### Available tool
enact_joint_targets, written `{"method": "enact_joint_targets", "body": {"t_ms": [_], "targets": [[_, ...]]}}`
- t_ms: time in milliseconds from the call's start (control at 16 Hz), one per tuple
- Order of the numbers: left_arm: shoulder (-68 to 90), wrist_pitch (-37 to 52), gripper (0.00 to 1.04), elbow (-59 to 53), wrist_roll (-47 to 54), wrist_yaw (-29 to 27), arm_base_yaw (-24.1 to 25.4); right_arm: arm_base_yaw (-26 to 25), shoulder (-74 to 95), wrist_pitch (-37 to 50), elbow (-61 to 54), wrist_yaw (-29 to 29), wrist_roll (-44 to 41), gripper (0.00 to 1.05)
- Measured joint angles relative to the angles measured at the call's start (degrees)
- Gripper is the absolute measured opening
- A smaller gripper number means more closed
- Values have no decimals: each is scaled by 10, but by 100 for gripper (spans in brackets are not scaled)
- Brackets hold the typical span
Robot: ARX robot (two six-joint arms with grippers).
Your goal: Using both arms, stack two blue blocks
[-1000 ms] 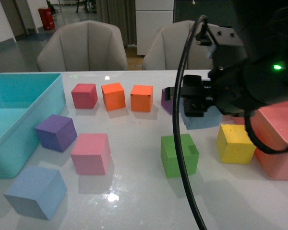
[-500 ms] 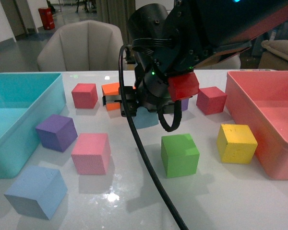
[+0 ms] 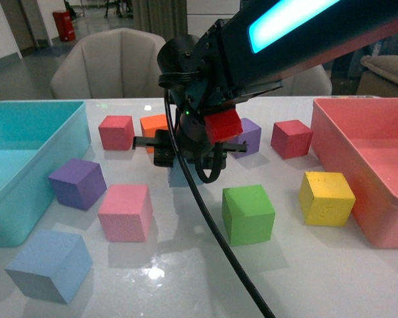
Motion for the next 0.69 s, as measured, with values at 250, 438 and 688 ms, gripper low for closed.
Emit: {"method": "enact_joint_targets", "body": {"t_ms": [250,438,688], "targets": [[0,0,98,0,0,0,0,3,7,-7,6,7,3,44],[0,0,98,0,0,0,0,3,16,-12,8,14,5,44],[0,0,98,0,0,0,0,3,19,-5,7,16,6,58]]}}
